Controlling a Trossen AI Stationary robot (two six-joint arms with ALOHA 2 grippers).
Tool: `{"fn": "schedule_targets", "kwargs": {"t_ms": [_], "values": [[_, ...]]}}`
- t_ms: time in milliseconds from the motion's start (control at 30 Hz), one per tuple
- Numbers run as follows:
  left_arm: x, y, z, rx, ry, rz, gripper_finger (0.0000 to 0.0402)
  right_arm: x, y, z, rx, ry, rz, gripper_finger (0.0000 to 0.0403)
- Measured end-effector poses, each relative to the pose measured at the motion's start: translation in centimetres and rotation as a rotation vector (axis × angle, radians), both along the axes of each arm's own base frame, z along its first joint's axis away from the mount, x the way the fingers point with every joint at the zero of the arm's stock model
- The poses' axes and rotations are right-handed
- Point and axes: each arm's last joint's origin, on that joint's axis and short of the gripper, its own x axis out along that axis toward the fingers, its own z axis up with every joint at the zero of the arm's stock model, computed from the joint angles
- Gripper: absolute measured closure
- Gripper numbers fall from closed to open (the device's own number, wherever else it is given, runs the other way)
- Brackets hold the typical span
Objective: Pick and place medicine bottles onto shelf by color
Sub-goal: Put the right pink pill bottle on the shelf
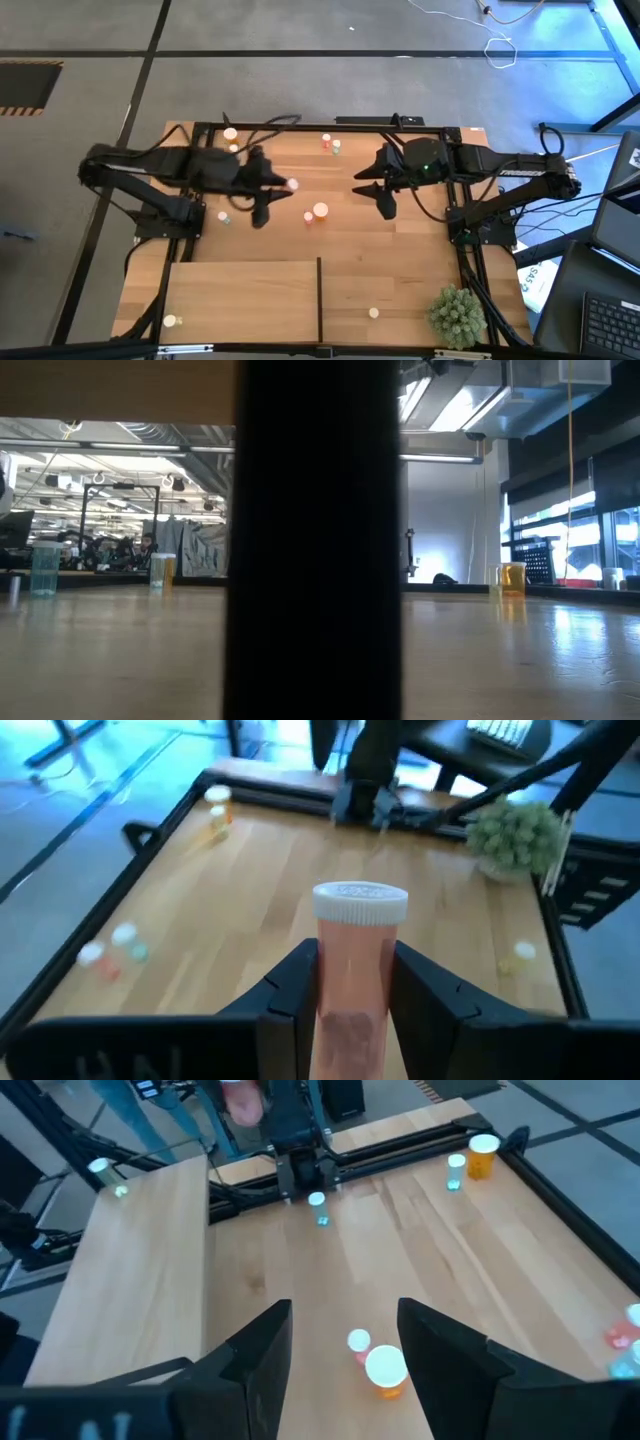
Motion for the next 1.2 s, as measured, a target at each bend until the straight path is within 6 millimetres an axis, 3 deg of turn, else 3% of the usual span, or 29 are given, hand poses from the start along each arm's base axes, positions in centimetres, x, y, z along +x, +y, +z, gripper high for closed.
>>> {"fn": "schedule_targets", "kwargs": {"t_ms": [333, 667, 900, 1200], "values": [[-4.0, -5.8, 0.1, -0.030, -0.108, 0.185, 0.0305, 0.0, 0.5, 0.0, -0.023, 0.003, 0.033, 0.0218], [-7.7, -11.7, -3.7, -0.086, -0.286, 0.265, 0.0305, 0.1, 0.7, 0.2, -0.052, -0.024, 0.056, 0.0218], [-10.0, -14.3, -6.3, -0.140, -0.316, 0.173, 0.0305, 0.5, 0.7, 1.2, -0.112, -0.135, 0.079, 0.0218], [-12.6, -16.2, -6.7, -0.116, -0.183, -0.136, 0.0305, 0.7, 0.7, 1.7, -0.105, -0.188, 0.071, 0.0218]]}}
